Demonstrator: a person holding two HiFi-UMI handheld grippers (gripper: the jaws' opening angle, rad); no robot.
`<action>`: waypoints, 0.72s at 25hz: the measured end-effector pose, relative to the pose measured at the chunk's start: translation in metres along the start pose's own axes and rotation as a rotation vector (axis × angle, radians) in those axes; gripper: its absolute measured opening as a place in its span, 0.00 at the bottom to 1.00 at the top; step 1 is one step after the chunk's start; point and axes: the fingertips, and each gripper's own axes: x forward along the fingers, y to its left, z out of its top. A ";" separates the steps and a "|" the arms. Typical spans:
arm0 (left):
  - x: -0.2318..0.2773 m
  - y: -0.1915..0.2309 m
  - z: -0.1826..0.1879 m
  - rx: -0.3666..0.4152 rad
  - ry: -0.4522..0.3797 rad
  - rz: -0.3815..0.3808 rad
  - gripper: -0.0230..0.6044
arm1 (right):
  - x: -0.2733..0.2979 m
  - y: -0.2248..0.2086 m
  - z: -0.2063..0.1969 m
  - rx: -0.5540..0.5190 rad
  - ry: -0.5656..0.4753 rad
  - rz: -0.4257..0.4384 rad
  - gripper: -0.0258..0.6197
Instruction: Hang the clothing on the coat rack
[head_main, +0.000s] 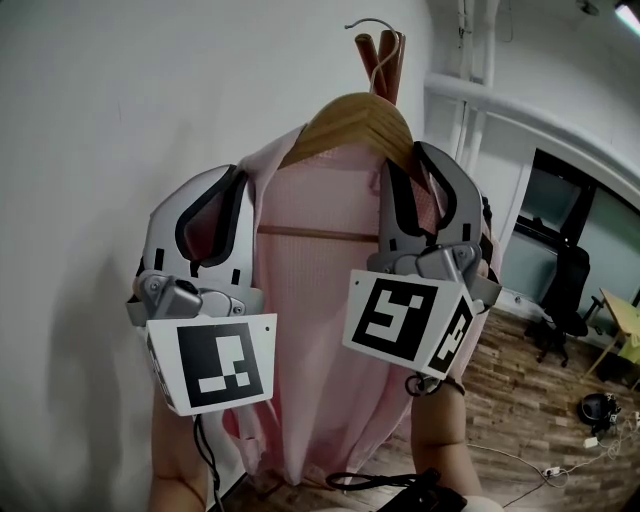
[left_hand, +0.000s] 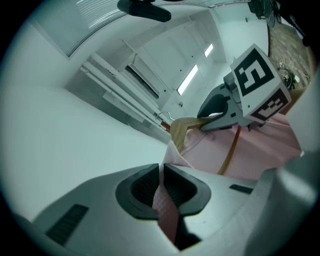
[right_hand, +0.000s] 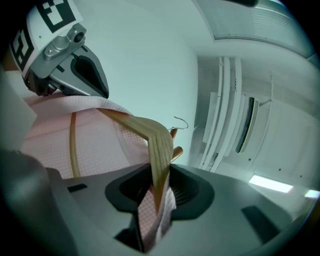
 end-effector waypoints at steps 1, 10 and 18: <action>0.004 0.001 0.000 -0.001 0.003 -0.003 0.11 | 0.004 -0.001 0.000 -0.003 0.004 0.002 0.24; 0.014 -0.002 -0.007 -0.045 0.004 -0.015 0.11 | 0.009 0.000 -0.004 -0.019 0.019 0.019 0.24; 0.023 -0.007 -0.021 -0.040 0.016 -0.020 0.11 | 0.020 0.012 -0.011 -0.027 0.037 0.038 0.24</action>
